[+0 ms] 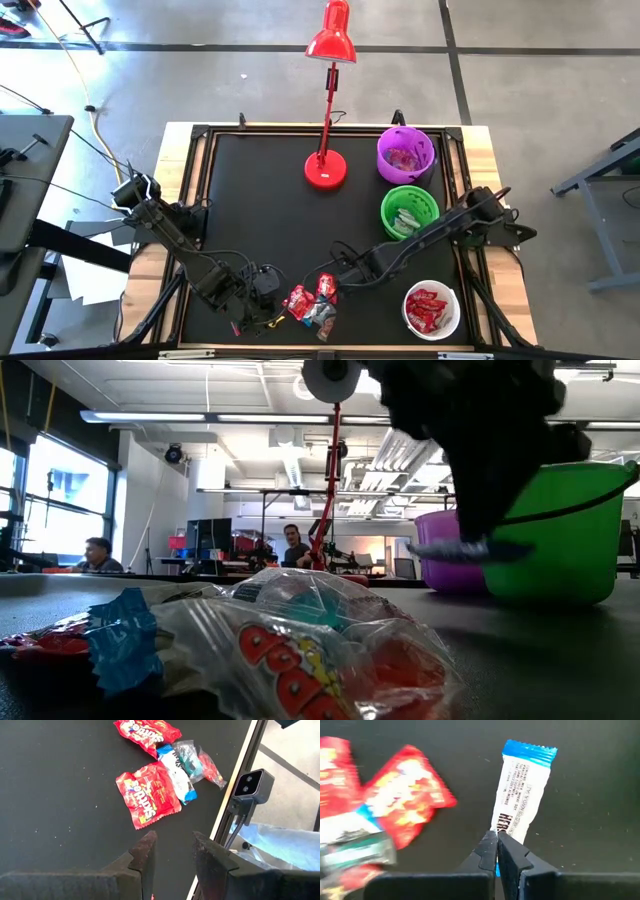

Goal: Organize candy in baskets
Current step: Put the white chocolate bar into the green bucket

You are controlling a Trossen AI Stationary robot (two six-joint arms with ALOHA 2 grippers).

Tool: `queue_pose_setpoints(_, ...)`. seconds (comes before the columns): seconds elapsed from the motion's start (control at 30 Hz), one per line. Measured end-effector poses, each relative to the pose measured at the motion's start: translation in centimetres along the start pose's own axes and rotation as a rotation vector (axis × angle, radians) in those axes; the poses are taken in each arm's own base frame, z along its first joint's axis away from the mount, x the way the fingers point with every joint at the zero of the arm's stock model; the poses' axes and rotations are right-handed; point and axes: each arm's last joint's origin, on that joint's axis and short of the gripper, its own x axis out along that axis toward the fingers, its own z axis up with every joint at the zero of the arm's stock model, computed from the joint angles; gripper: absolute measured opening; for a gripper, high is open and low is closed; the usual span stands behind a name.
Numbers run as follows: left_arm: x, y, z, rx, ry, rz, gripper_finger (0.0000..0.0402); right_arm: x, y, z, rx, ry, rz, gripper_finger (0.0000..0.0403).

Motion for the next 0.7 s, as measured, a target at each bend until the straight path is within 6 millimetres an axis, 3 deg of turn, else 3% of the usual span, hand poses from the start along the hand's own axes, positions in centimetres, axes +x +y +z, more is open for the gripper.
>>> queue_pose_setpoints(0.2, 0.0, 0.0, 0.0, 0.000, 0.000, 0.001, 0.0108, -3.0, 0.3, 0.8, -0.058, -0.054, -0.069, 0.0000)
queue_pose_setpoints(0.5, 0.0, 0.1, 0.1, -0.002, -0.002, 0.003, 0.0108, -8.9, -1.3, 2.5, -0.117, -0.122, -0.304, 0.0000)
queue_pose_setpoints(0.7, 0.5, 0.8, 1.3, 0.017, -0.002, 0.034, 0.0108, -10.2, -1.7, 3.3, -0.173, -0.130, -0.272, 0.0000)
